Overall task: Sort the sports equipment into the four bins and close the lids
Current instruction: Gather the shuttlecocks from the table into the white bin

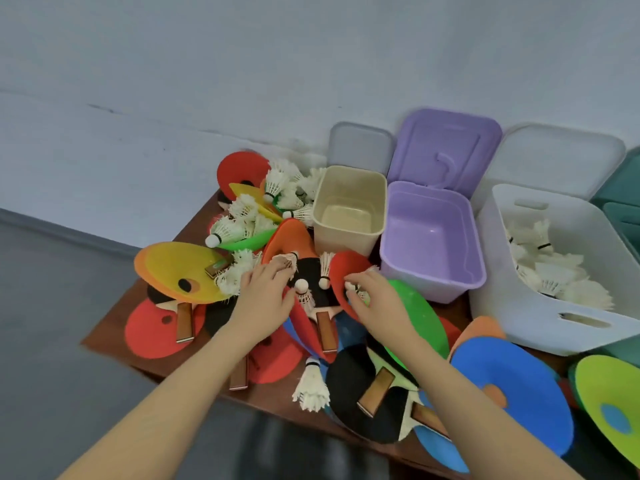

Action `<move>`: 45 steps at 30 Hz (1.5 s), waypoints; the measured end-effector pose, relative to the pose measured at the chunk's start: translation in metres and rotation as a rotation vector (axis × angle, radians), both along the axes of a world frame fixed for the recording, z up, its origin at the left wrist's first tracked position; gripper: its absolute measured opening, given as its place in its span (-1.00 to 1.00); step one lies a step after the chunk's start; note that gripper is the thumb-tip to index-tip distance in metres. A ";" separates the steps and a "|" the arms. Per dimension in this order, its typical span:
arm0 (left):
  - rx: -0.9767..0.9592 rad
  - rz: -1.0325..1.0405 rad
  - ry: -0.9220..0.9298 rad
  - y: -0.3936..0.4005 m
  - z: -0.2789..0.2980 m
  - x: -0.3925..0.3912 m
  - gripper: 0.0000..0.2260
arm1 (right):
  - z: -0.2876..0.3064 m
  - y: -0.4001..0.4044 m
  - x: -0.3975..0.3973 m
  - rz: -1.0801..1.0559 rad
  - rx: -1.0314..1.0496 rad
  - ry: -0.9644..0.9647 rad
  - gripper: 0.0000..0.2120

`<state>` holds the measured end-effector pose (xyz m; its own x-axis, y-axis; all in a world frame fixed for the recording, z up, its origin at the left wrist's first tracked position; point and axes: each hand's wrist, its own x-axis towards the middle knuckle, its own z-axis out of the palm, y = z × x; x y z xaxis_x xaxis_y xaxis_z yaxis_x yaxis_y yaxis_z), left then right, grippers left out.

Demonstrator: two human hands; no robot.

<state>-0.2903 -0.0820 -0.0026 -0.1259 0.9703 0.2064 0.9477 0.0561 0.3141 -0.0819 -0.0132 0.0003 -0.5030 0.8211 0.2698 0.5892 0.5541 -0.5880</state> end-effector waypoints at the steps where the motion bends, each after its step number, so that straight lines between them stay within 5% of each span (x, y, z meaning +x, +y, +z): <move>1: -0.007 0.011 -0.003 -0.005 -0.006 -0.010 -0.63 | -0.005 0.001 -0.012 0.028 -0.009 -0.072 -0.73; 5: -0.027 0.049 -0.042 -0.025 -0.026 -0.042 -0.65 | -0.020 0.004 -0.057 0.069 -0.093 -0.369 -0.56; 10: -0.061 0.071 -0.053 -0.035 -0.046 -0.064 -0.69 | -0.030 0.011 -0.085 0.039 -0.109 -0.433 -0.63; 15: -0.115 0.069 -0.056 -0.025 -0.060 -0.064 -0.67 | -0.036 0.007 -0.089 -0.052 0.009 -0.310 -0.78; 20: -0.018 0.170 -0.249 -0.015 -0.059 -0.062 -0.94 | -0.024 0.006 -0.070 -0.127 0.048 -0.092 -0.83; 31: 0.486 -0.066 -0.209 0.004 0.010 -0.037 -0.83 | 0.022 0.002 -0.020 -0.178 0.110 0.176 -0.82; 45: 0.649 -0.448 -0.271 0.151 0.060 0.185 -0.89 | 0.056 0.082 0.187 -0.421 0.190 0.377 -0.76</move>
